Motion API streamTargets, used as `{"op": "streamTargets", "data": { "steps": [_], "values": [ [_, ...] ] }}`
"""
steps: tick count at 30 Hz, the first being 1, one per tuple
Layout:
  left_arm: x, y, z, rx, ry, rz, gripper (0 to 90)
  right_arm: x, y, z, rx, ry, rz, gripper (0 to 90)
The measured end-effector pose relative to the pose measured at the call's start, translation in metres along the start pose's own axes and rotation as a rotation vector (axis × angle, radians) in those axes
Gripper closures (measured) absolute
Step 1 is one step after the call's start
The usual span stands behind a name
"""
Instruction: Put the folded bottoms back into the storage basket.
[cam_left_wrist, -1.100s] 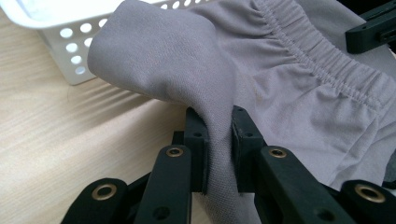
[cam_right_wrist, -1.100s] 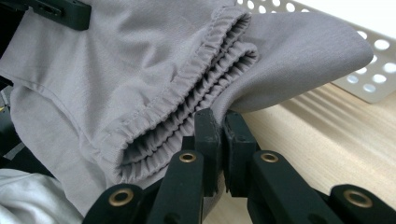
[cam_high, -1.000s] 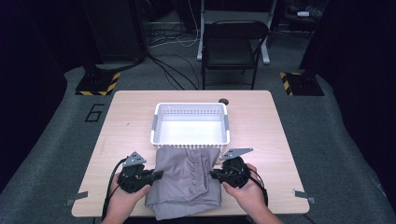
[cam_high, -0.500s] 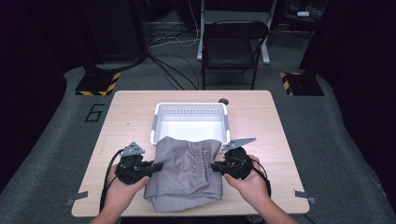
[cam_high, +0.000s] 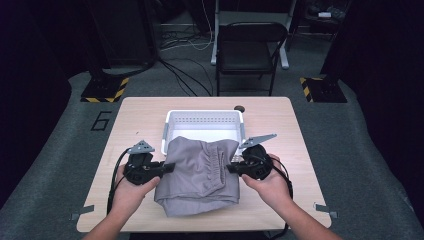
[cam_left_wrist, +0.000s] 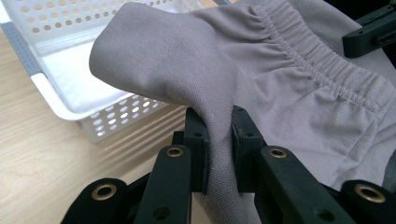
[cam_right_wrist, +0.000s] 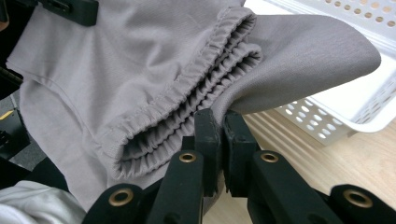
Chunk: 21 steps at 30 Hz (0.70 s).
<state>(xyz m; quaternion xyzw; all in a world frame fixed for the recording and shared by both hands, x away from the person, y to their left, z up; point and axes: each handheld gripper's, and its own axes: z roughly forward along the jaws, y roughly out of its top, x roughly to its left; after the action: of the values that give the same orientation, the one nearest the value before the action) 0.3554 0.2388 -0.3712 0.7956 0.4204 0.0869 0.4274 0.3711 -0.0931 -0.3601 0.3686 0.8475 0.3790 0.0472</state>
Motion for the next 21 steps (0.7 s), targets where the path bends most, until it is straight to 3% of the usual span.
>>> {"op": "streamTargets", "data": {
  "steps": [10, 21],
  "values": [
    [0.001, 0.02, 0.001, 0.002, 0.018, 0.032, 80.0, -0.008, 0.012, -0.004, -0.002, -0.015, -0.008, 86.2],
    [0.005, 0.041, 0.001, -0.004, 0.022, 0.034, 80.0, -0.013, 0.032, -0.013, 0.005, -0.04, 0.006, 86.2]
  ]
}}
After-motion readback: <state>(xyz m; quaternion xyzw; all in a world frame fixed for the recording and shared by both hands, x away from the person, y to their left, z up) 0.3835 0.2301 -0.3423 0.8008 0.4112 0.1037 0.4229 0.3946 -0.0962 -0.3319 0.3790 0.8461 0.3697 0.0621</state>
